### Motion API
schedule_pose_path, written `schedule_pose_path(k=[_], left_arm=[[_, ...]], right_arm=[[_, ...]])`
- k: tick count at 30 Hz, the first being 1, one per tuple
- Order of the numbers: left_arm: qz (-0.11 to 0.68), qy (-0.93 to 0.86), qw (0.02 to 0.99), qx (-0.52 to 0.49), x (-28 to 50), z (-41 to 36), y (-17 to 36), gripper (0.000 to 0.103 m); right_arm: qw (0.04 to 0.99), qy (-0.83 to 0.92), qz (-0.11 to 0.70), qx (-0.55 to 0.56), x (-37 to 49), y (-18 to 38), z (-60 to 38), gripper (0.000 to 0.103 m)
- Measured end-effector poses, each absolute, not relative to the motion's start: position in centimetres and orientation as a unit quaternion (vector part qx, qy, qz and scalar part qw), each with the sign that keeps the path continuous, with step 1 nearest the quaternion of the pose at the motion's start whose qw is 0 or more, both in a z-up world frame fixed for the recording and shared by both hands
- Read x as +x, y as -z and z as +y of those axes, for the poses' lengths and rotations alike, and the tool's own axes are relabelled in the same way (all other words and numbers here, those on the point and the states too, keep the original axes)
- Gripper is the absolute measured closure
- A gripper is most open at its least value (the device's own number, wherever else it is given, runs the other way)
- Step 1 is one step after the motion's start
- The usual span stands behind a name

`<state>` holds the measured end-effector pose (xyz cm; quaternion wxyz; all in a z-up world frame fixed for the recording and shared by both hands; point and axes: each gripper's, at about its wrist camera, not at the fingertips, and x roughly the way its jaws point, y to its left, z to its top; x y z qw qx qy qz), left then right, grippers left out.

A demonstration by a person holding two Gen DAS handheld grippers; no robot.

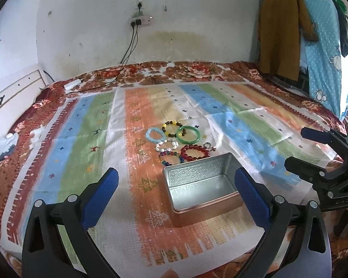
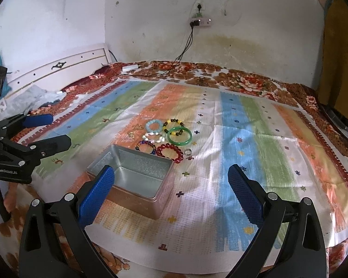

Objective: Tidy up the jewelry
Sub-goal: 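Move both tools toward the jewelry beside the silver tin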

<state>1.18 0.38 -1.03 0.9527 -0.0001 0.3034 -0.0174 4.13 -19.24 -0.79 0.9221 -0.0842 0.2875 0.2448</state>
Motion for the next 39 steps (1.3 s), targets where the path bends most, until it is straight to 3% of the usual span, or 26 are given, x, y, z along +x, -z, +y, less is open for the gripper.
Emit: schedule_pose_path(k=[39], left_arm=[[0.342,-0.003,0.940,0.013,4.0,0.6,2.0,0.005]], right_arm=[[0.916,-0.244,0.315,-0.035,7.1,0.7,-19.8,0.004]])
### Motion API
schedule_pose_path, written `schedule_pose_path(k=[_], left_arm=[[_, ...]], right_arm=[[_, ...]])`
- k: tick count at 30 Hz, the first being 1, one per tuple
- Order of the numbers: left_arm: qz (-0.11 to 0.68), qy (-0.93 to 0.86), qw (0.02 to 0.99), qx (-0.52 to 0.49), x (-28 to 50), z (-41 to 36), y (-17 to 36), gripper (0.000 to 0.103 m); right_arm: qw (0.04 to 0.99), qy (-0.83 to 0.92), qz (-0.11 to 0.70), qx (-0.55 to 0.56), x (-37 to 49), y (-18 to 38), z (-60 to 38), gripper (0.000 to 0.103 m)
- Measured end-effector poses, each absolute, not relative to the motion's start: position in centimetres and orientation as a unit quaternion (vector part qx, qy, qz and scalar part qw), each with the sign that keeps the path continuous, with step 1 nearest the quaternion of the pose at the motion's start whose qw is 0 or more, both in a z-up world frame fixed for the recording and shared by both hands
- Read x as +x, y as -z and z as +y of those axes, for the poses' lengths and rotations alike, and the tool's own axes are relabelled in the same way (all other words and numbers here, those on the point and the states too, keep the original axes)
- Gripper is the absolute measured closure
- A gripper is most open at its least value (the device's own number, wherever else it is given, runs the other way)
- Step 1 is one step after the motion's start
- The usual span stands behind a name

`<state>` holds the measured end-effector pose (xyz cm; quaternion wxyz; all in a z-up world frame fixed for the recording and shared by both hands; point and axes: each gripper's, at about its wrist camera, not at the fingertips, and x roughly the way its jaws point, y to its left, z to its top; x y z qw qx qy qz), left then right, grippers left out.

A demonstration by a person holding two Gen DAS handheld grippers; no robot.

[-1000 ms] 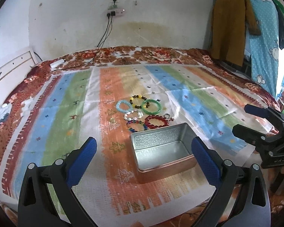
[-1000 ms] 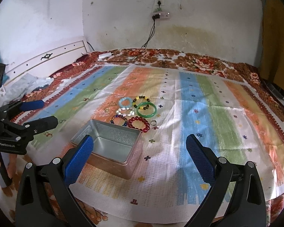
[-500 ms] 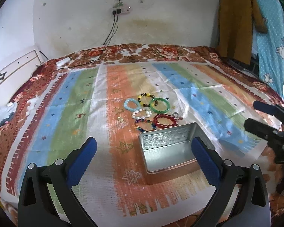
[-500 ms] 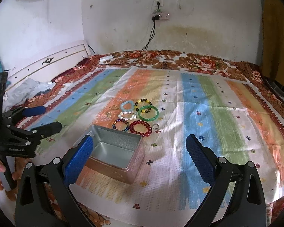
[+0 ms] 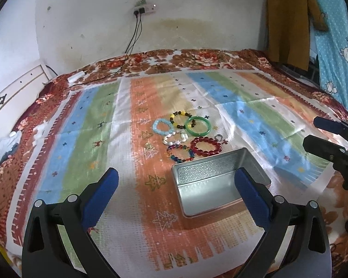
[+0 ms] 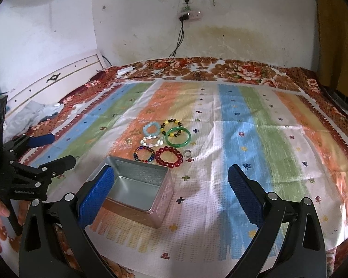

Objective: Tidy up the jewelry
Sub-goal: 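Move both tools toward the jewelry beside the silver tin, then grasp the small gold charm with the left tool while the right tool grasps the silver ring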

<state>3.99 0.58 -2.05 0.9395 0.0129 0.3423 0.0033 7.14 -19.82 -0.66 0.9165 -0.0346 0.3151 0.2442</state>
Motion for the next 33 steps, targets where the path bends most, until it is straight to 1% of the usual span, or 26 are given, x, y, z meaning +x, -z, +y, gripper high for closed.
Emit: schedule_pose_path(k=[6,14,22,27,33], left_arm=[[0.343,-0.006,0.939,0.012,4.4,1.6,1.8,0.005],[0.341,-0.037,0.938,0.046,5.7,1.7,1.3,0.005],[0.360,-0.048,0.930,0.055,7.1,2.2,1.9,0.005],[0.371,-0.046,0.927,0.045,8.7,2.9,2.0,0.005],[0.384,-0.055,0.921,0.031,10.7,4.1,2.2,0.005]], right_arm=[[0.915,-0.243,0.320,-0.028,8.5,0.3,-20.3,0.004],[0.908,-0.249,0.337,-0.031,9.9,0.4,-19.7,0.004],[0.898,-0.251,0.359,-0.034,12.2,0.7,-18.6,0.004],[0.893,-0.246,0.376,-0.034,13.9,1.1,-18.2,0.004],[0.879,-0.249,0.407,-0.005,15.8,1.7,-18.5,0.004]])
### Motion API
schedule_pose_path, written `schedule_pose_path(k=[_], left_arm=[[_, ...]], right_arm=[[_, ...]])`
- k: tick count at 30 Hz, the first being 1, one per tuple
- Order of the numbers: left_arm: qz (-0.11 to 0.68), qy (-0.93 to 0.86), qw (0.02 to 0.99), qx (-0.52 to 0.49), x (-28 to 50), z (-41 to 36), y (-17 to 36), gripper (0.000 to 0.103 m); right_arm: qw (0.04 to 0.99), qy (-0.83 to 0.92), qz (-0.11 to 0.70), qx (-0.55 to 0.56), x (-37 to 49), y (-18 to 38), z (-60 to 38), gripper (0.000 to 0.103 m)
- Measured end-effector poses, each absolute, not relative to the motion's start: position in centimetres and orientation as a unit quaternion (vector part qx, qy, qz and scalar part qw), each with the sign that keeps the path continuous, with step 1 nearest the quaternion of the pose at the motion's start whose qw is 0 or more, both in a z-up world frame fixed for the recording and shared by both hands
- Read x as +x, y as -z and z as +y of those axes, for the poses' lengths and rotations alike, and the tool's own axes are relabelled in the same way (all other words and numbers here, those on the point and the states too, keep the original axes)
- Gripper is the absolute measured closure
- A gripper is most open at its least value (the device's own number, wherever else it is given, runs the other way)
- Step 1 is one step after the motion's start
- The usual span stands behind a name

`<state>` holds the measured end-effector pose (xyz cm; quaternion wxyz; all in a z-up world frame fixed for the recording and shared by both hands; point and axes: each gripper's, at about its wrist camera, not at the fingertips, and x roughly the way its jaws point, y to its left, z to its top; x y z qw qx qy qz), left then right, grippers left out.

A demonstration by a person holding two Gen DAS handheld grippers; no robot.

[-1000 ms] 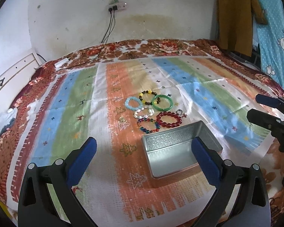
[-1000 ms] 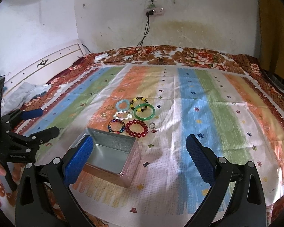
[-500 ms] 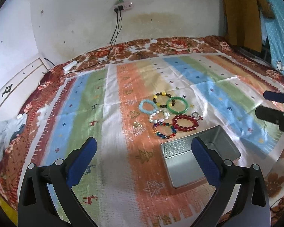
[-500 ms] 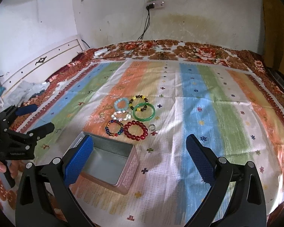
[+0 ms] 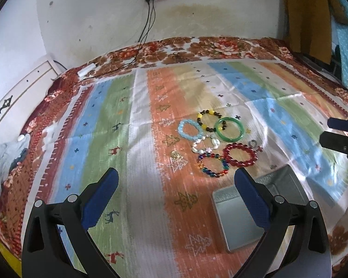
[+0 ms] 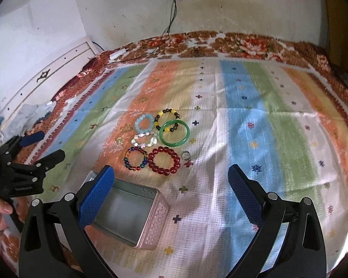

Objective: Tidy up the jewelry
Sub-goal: 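Grasp the small gold charm with the left tool while the right tool grasps the silver ring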

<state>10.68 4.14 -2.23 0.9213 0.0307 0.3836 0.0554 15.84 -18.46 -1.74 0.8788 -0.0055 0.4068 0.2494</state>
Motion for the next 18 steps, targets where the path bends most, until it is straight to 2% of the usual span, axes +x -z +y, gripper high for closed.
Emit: schedule_pose_path(k=[6,18], left_arm=[[0.398,-0.066,0.914,0.045,12.8,4.5,2.8,0.005],[0.451,-0.072,0.889,-0.015,16.5,6.9,4.6,0.006]], right_arm=[[0.867,-0.245,0.433,0.014,17.8,2.4,-18.3,0.004],[0.844,-0.236,0.481,0.015,21.5,4.8,-16.8,0.004]])
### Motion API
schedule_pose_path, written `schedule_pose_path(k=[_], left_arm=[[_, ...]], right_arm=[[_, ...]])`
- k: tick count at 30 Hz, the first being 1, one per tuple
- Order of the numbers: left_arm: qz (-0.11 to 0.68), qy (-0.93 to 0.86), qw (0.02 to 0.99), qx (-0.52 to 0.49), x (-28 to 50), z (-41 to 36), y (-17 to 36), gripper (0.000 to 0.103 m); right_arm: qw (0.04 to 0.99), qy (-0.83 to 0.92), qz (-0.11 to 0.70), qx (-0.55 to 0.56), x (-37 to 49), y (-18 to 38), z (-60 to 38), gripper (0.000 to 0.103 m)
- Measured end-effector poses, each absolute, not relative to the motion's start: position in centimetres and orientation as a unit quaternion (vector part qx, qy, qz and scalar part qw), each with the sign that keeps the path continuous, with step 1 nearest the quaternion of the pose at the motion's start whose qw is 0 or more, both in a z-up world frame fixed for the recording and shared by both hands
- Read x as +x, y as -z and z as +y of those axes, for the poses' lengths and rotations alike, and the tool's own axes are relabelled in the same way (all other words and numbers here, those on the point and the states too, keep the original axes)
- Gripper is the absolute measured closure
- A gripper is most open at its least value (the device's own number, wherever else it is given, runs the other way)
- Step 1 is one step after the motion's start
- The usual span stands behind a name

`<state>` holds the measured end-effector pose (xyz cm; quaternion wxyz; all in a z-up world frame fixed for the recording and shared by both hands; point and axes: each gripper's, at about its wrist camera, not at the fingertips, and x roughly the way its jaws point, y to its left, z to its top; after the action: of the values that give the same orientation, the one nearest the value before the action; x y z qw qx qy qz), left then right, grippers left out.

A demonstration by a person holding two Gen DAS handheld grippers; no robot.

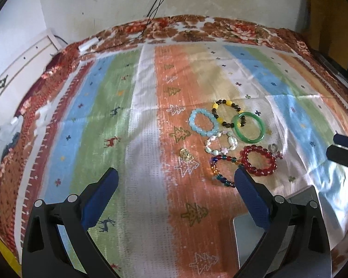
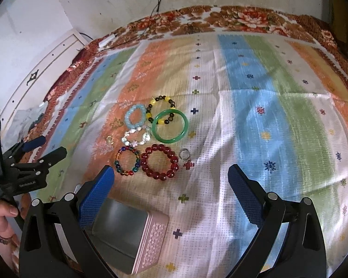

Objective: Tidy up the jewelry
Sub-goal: 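Grasp the small gold charm with the left tool while the right tool grasps the silver ring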

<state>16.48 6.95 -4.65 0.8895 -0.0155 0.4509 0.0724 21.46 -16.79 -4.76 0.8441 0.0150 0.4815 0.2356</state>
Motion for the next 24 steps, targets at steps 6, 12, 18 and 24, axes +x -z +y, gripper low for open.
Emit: schedule_pose_path(k=[6,12,18,24], left_arm=[[0.469,-0.067,0.880,-0.031,18.5,7.4,5.7,0.006],[0.489,-0.074,0.868,-0.045,20.1,8.2,7.1,0.006],[0.508,-0.077,0.855,-0.066,21.5,9.2,8.3,0.015],[0.536,-0.057,0.838,-0.085,22.9,9.4,10.2,0.034]], right_arm=[[0.832,-0.225,0.507,0.015,23.1,6.3,-16.2,0.004],[0.822,-0.220,0.525,0.008,24.9,7.9,-15.5,0.004],[0.812,-0.220,0.541,0.010,25.9,8.9,-14.9,0.004],[0.803,-0.211,0.557,-0.002,27.2,10.4,-14.0,0.017]])
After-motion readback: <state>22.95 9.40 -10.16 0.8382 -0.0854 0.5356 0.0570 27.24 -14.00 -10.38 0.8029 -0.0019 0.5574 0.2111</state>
